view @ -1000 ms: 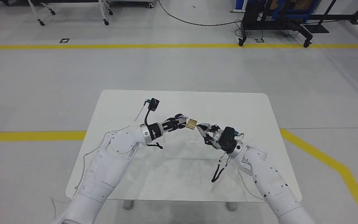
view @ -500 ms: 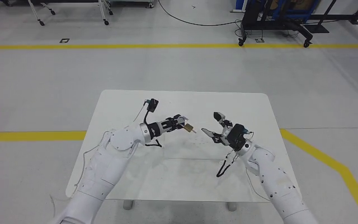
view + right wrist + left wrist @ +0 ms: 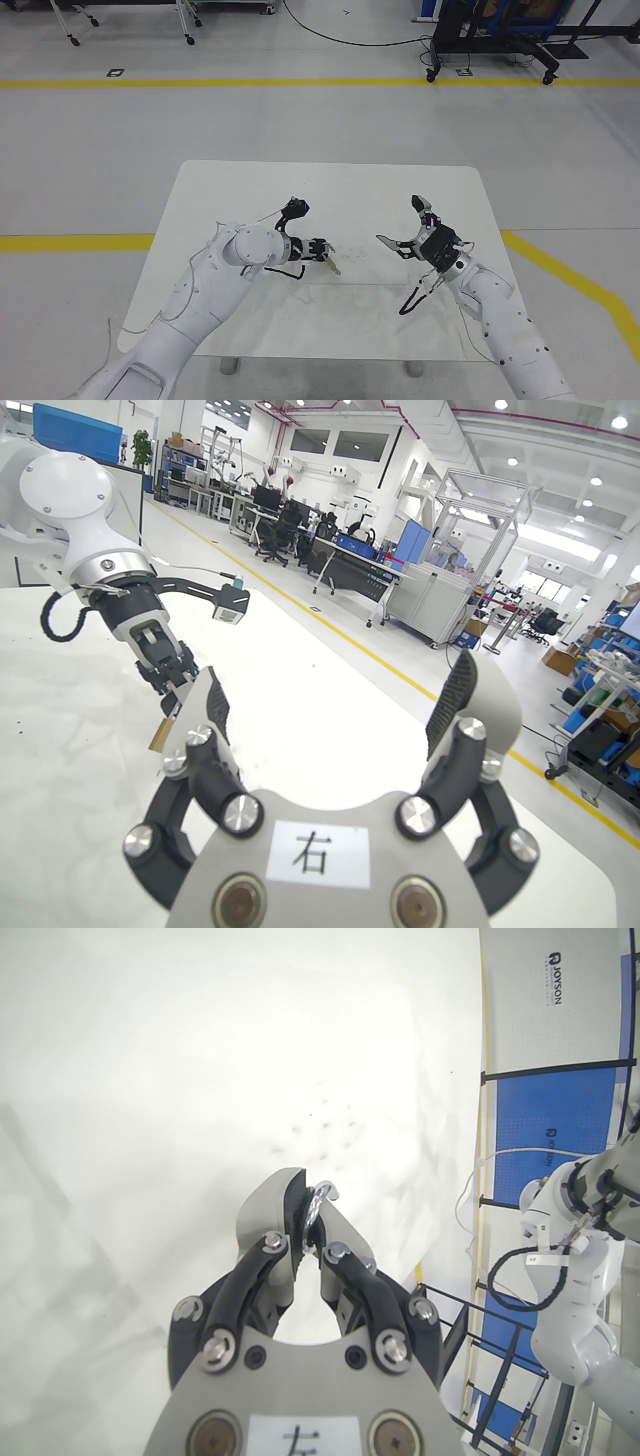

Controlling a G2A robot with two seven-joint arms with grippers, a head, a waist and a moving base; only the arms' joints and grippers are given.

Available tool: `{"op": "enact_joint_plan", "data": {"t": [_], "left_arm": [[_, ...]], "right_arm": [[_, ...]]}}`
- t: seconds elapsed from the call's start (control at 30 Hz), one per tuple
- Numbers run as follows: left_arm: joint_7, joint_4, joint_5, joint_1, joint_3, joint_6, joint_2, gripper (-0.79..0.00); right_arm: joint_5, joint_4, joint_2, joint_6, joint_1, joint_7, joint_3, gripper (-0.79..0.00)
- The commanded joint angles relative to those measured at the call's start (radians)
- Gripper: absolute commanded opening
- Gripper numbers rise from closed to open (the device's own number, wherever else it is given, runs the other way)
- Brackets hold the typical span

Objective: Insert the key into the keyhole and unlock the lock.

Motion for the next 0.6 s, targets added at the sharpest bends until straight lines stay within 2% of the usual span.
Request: {"op": "enact_joint_plan", "data": {"t": [0.0,0.4,0.57], "left_arm": [[0.004,0.014,-0.004,-0.008,0.005,-0.001,-0.004,0.0],[0.051,0.017,-0.056,-0.006,-0.033,-0.045,-0.005,0.0],[0.128,-0.025,-0.143,0.029,-0.114,-0.112,0.007,0.0]], "right_arm": [[0.0,0.0,0.0,0.0,0.0,0.0,0.0,0.0],[0.014,-0.009,-0.001,0.01,-0.003,0.019,-0.004,0.0],[0.166,0.008,-0.002,0.024,-0.005,-0.024,0.052,0.0]]}}
